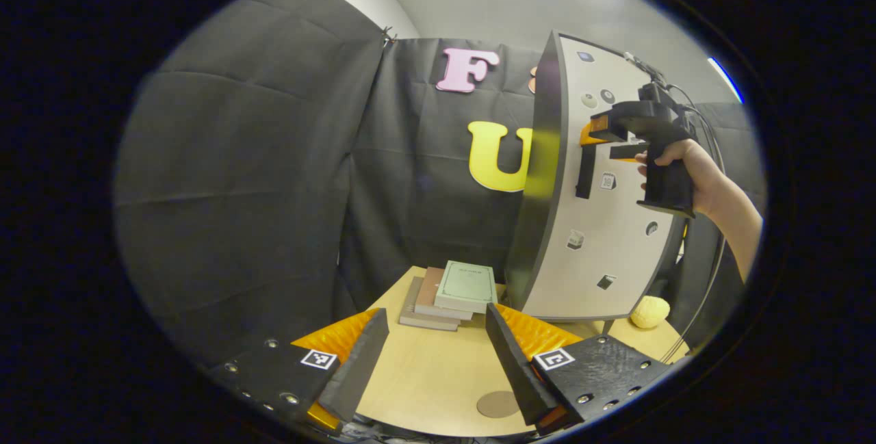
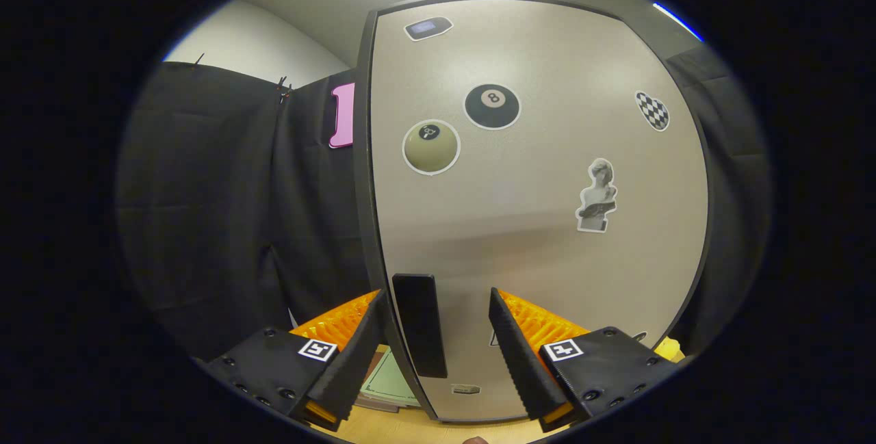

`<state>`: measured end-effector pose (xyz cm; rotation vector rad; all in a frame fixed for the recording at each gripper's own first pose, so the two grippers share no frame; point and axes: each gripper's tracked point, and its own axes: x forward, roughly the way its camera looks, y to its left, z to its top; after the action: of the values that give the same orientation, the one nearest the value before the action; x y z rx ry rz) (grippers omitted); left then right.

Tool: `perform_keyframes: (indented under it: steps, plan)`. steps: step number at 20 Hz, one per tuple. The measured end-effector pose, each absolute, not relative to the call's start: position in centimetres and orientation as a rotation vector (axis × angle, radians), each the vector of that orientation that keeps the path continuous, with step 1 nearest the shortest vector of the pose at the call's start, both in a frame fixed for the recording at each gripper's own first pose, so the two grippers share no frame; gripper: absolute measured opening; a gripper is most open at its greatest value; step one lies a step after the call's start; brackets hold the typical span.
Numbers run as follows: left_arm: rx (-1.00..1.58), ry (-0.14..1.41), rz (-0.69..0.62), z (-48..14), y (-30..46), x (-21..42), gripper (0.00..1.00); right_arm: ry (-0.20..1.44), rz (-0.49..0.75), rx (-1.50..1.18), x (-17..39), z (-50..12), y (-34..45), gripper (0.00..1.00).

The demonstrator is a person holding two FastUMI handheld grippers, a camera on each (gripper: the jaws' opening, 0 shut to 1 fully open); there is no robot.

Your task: Open the cabinet door with the right hand, grasp the bottle in the cabinet with the left hand and place it on the coaster, then close the cabinet door with the right hand.

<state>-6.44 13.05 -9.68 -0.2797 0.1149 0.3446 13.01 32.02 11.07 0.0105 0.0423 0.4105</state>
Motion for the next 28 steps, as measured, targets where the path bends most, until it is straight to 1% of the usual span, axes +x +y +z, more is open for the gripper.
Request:
perform_keyframes:
  steps: [2,3,4,5,6,8,9,10,11,12,13,14,15,16,17,18,19,20,21,22,23,24,28]
  plan:
    - [-0.299,0.123,0.358,-10.1,13.5,-6.7,0.87,0.064,0.408,0.001,13.5,10.3,32.4,0.78]
    - [-0.303,0.124,0.364,-10.2,13.8,-6.7,0.86,0.077,0.407,-0.003,13.7,9.8,32.8,0.72]
    - [-0.304,0.123,0.366,-10.2,14.0,-6.6,0.89,0.093,0.407,-0.007,14.1,9.4,33.2,0.67]
    - [-0.299,0.123,0.369,-10.2,14.1,-6.5,0.89,0.104,0.411,-0.006,14.1,9.1,33.6,0.60]
    - [-0.291,0.121,0.373,-10.1,14.3,-6.5,0.88,0.110,0.416,-0.003,14.2,8.9,33.9,0.48]
    - [-0.275,0.113,0.381,-9.8,14.7,-6.5,0.87,0.106,0.390,-0.012,14.4,8.9,33.9,0.39]
    - [-0.272,0.111,0.385,-9.8,14.8,-6.6,0.87,0.098,0.381,-0.022,14.3,8.9,33.8,0.36]
    - [-0.273,0.109,0.387,-9.8,14.8,-6.6,0.89,0.093,0.378,-0.032,14.5,8.8,33.9,0.33]
    - [-0.274,0.108,0.389,-9.9,14.8,-6.8,0.87,0.089,0.379,-0.037,14.4,8.8,33.9,0.33]
    - [-0.275,0.111,0.392,-10.0,14.8,-6.8,0.89,0.088,0.381,-0.037,14.4,8.8,33.9,0.33]
    - [-0.275,0.114,0.397,-10.3,14.9,-7.0,0.89,0.089,0.384,-0.035,14.3,8.9,33.9,0.33]
    - [-0.275,0.118,0.402,-10.4,14.9,-7.2,0.87,0.086,0.392,-0.042,14.5,9.0,33.9,0.26]
    - [-0.276,0.121,0.407,-10.7,14.9,-7.6,0.87,0.088,0.403,-0.049,14.4,8.8,33.9,0.26]
    - [-0.278,0.123,0.410,-10.9,15.0,-7.8,0.88,0.089,0.415,-0.049,14.2,8.9,33.8,0.22]
    - [-0.281,0.128,0.412,-11.2,14.9,-8.0,0.86,0.091,0.426,-0.046,14.3,8.8,34.0,0.21]
    - [-0.284,0.136,0.415,-11.6,14.9,-8.2,0.86,0.096,0.435,-0.043,14.2,8.7,33.9,0.22]
    - [-0.286,0.144,0.416,-12.0,14.8,-8.4,0.86,0.090,0.437,-0.051,14.3,8.8,33.9,0.16]
    - [-0.287,0.153,0.418,-12.4,14.7,-8.5,0.89,0.087,0.442,-0.065,14.1,8.9,33.8,0.15]
    - [-0.288,0.157,0.417,-12.5,14.6,-8.7,0.89,0.088,0.445,-0.071,14.1,8.7,33.8,0.15]
    - [-0.288,0.163,0.414,-12.7,14.4,-8.8,0.87,0.087,0.451,-0.069,14.1,8.7,33.8,0.15]
    - [-0.284,0.169,0.412,-13.0,14.1,-8.8,0.89,0.089,0.460,-0.069,14.1,8.6,33.7,0.15]
    - [-0.279,0.173,0.411,-13.1,13.9,-9.0,0.87,0.091,0.471,-0.068,14.0,8.7,33.7,0.16]
    - [-0.276,0.178,0.411,-12.9,12.9,-9.6,0.87,0.092,0.524,-0.064,14.0,8.7,33.5,0.16]
